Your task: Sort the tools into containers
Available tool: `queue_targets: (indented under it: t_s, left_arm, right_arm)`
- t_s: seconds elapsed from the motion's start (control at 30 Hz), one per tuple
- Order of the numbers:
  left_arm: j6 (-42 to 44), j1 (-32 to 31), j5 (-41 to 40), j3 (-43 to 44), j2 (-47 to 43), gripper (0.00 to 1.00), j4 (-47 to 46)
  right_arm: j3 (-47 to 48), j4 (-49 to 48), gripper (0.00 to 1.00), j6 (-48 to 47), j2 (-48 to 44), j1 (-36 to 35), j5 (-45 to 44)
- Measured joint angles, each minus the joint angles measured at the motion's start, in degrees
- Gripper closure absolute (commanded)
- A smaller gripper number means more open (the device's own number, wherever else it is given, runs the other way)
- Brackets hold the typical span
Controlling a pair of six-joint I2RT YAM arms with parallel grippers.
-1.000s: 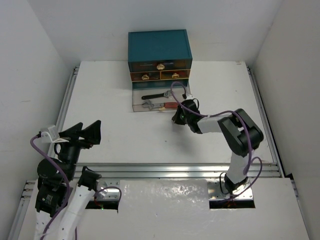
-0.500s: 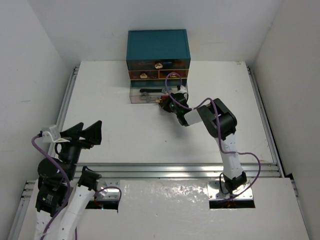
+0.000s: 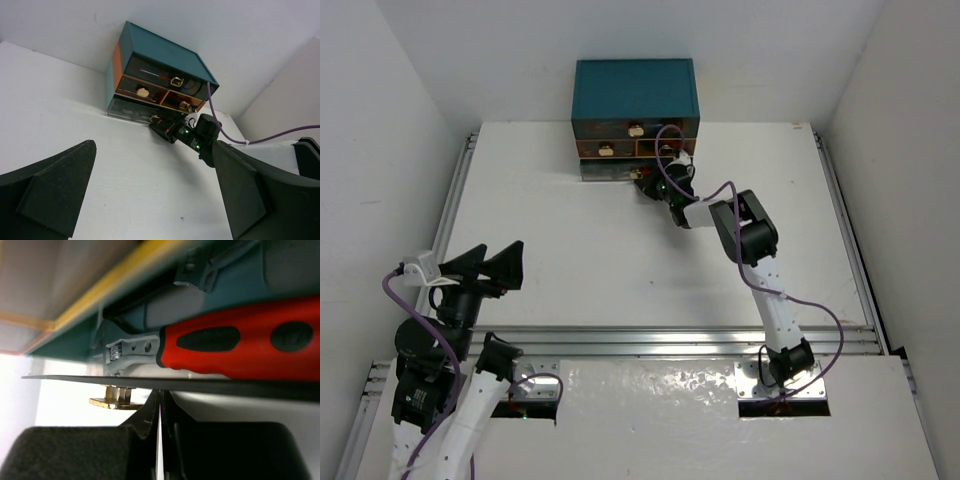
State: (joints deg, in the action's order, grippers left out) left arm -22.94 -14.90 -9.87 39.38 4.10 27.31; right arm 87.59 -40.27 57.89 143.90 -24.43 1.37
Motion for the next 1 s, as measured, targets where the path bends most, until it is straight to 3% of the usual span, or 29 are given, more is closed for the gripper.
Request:
queue_targets:
  t_s: [0.43,1.0]
  left_arm:
    - [0.0,0.0,-0.1,0.0,0.0,0.00,-0.2]
    - [0.0,0.0,-0.1,0.0,0.0,0.00,-0.2]
  right_arm:
    - [9.0,-1.0,1.00,1.3,6.1,-1.4,-7.8]
    - [5.4,-7.5,0.96,2.7,5.6,-0.5,-4.8]
